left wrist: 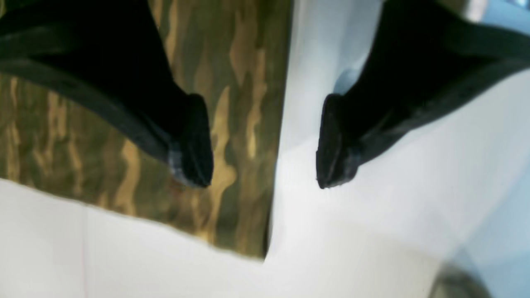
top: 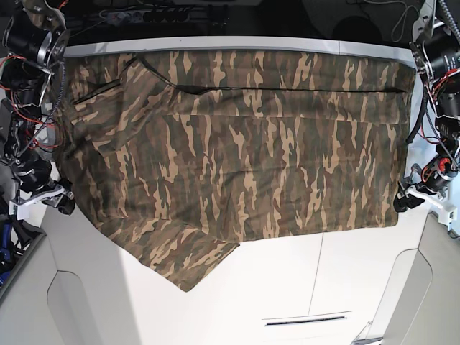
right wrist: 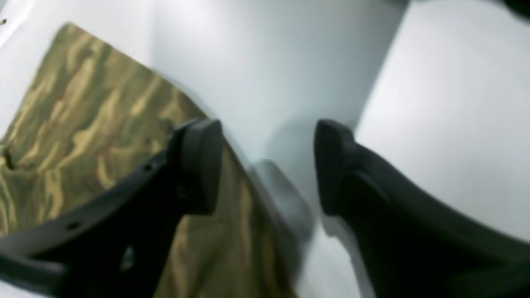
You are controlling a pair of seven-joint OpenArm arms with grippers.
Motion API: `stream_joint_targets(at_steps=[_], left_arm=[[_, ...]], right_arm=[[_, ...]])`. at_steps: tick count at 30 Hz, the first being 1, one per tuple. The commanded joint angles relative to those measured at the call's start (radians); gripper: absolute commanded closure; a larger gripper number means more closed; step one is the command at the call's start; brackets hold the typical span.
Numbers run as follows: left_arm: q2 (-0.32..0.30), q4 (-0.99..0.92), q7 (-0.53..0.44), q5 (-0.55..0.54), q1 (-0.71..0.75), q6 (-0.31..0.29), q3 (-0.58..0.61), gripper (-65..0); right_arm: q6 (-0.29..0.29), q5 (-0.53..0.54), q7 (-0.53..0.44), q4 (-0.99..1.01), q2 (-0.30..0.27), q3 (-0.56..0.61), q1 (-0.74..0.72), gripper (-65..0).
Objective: Fold the T-shirt properly
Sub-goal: 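Grasp the shirt's side edges with both grippers, then lift the side edges and fold them over toward the collar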
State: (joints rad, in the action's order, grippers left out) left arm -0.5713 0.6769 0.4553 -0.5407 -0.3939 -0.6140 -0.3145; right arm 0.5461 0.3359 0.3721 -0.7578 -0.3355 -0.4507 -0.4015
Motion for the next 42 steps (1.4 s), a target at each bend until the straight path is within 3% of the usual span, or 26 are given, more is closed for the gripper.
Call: stream_joint_targets(at_steps=[1,13,27,42], left_arm=[[-0.021,0.007,-0.031,-0.015,-0.024,-0.008,-0.003,-42.2],[0.058,-0.026,-0.029,-0.011,-0.024,-0.008,-0.003,-42.2],[0.068,-0.026,-0.010,-0.023,-0.024,-0.008,-0.003,-42.1],[0.073,-0.026,0.017,-0.043,-0.025,-0.011,-0.003,-41.7]], right_arm=[[0.006,0.011,-0.027,-0.002,-0.018,-0.002,-0.027,-35.1],[0.008,-0.007,-0.035,0.048,0.021,0.002,-0.027,-35.1],[0.035,0.012,-0.034,0.048,0.062,0.004,-0.027,-34.9],[0.035,0.049,-0.035,0.047,0.067,0.216,-0.027,-29.4]])
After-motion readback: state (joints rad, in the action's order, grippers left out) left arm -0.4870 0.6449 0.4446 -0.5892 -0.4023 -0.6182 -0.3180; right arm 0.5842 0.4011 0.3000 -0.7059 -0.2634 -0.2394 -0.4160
